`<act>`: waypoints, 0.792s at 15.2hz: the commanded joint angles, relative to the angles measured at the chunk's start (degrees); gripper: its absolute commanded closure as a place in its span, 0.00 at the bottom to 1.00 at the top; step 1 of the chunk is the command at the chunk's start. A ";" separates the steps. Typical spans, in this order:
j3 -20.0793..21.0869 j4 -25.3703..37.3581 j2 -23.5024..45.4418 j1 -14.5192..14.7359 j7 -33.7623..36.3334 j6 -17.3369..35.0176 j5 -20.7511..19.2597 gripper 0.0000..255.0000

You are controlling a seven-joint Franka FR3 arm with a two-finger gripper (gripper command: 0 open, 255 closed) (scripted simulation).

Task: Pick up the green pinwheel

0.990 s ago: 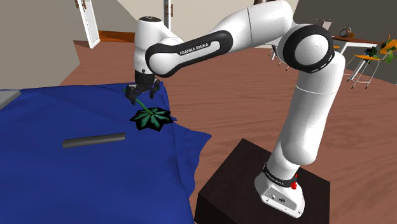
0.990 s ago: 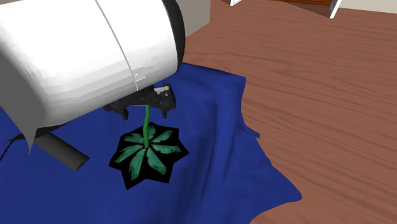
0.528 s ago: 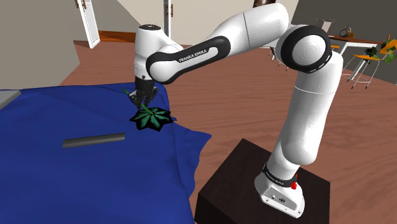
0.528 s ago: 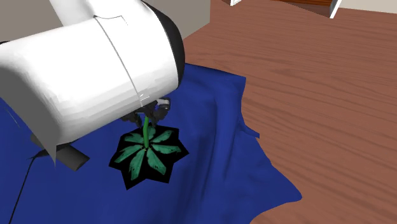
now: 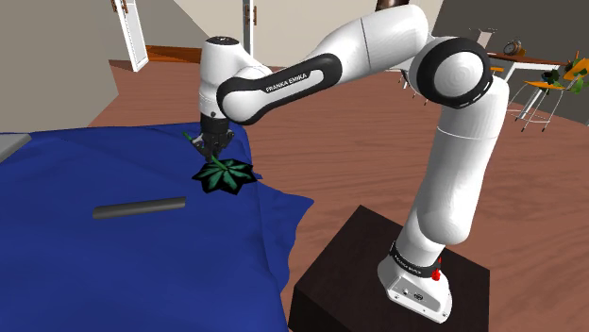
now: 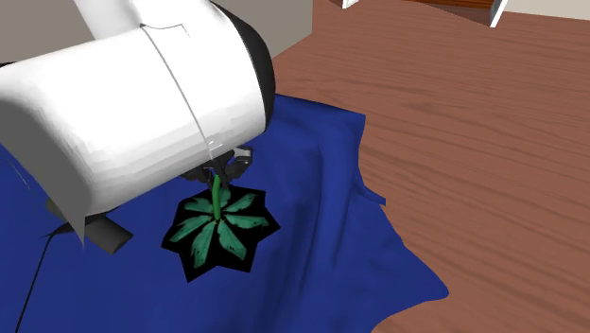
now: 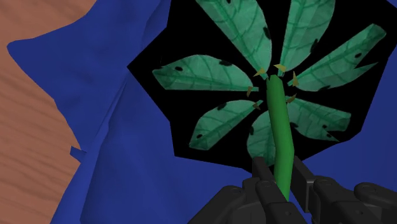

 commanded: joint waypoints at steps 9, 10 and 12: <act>0.18 4.92 -1.57 -0.11 -1.25 -6.37 1.15 1.00; 0.20 5.56 -1.68 -0.10 -1.35 -7.10 1.24 1.00; 0.23 6.87 -1.87 -0.09 -1.56 -8.57 1.40 1.00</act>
